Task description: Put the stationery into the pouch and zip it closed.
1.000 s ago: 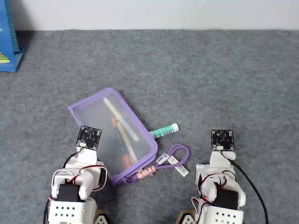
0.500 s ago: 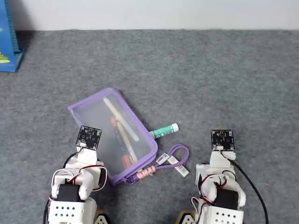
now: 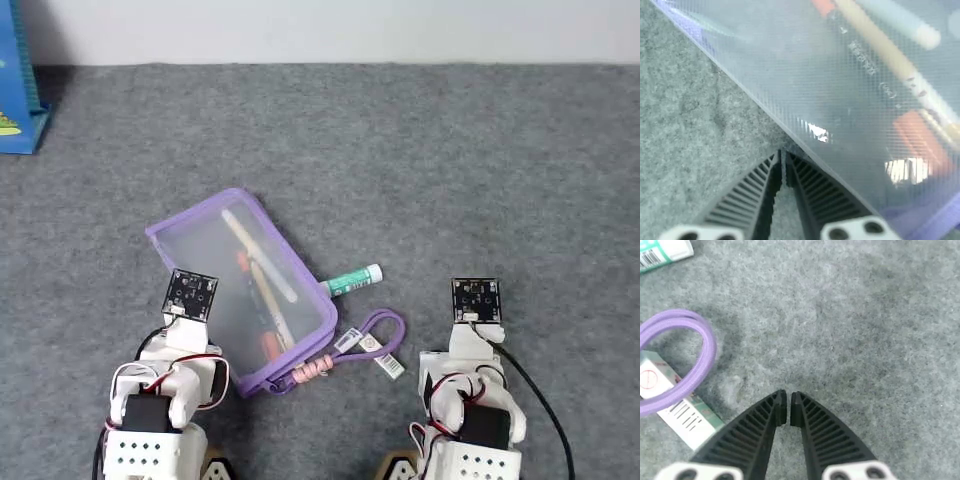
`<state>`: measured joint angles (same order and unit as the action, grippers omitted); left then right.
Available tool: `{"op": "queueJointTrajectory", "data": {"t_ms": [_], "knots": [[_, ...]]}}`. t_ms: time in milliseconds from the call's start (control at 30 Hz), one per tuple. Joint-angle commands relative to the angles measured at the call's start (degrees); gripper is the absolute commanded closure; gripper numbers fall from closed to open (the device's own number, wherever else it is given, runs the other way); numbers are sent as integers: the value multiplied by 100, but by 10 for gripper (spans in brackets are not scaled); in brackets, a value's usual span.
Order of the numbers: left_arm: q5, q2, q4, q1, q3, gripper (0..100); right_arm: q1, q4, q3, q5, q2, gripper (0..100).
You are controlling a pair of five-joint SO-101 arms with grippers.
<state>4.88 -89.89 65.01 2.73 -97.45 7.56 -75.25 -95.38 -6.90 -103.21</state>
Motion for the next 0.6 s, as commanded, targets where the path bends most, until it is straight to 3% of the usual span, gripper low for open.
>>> {"op": "queueJointTrajectory", "data": {"t_ms": [0, 567], "knots": [[-26, -62, -132, 9, 312, 985, -13, 31, -105, 35, -66, 963], [-26, -62, -132, 9, 312, 985, 66, 312, 308, -264, -75, 958]]}}
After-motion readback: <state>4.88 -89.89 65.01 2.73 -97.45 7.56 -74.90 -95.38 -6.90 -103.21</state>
